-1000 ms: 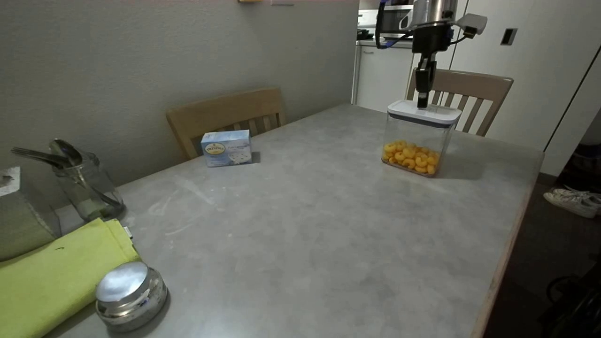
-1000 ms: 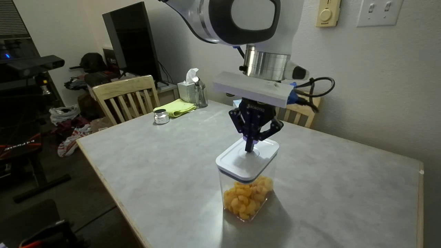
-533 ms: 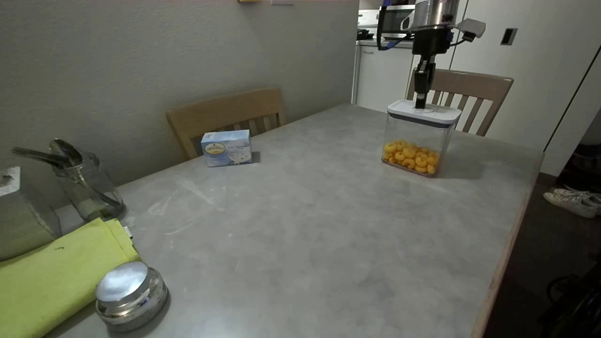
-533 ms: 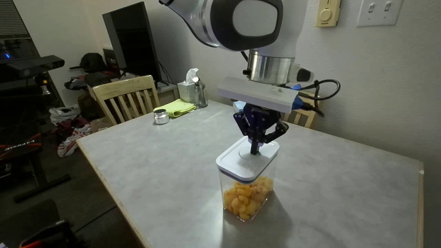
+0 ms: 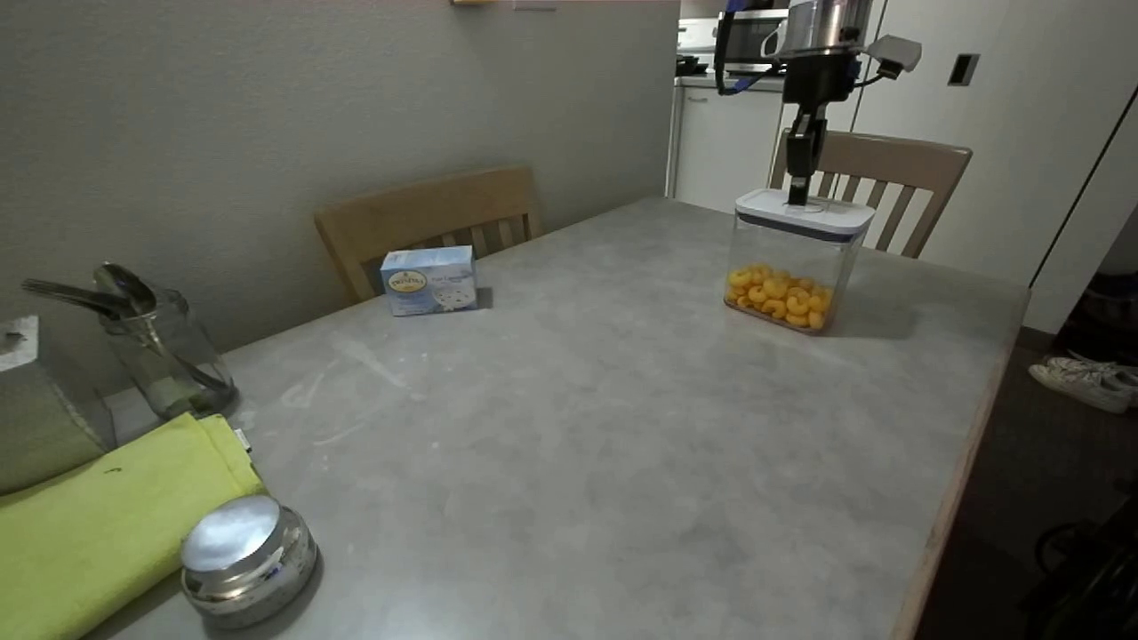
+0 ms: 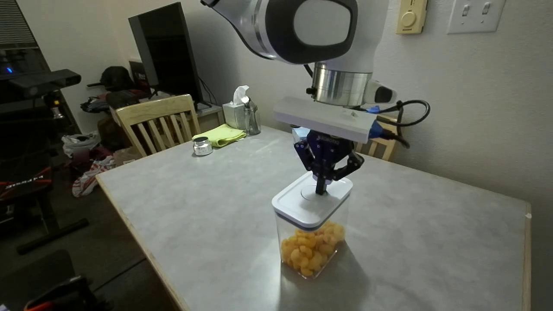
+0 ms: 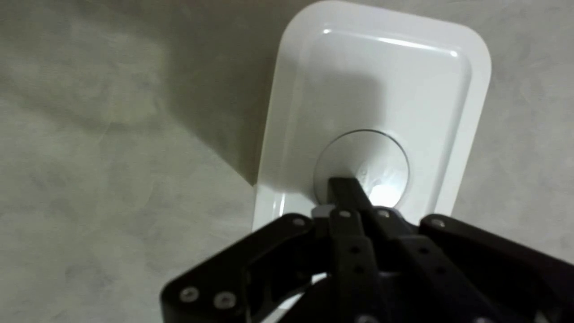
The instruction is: Press the button on the white lid then put the lid on the table
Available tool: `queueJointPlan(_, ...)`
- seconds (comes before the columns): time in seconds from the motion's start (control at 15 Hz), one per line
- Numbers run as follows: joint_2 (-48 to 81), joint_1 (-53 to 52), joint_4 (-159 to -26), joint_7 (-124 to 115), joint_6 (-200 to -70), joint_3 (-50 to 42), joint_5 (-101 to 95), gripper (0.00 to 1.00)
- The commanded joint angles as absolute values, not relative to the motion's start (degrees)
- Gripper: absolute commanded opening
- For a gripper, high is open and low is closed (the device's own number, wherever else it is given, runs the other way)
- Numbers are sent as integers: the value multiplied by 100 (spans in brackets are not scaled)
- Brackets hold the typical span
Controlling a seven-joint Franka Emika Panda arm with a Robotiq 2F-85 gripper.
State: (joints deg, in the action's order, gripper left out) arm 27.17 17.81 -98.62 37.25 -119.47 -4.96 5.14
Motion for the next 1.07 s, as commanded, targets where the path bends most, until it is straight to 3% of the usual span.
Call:
queueJointPlan(0.0, 2719, 1837, -9933, 3796, -12085, -427, 577, 0)
queueJointPlan(1.0, 2255, 1807, -10275, 3594, -12160, -463, 585, 0)
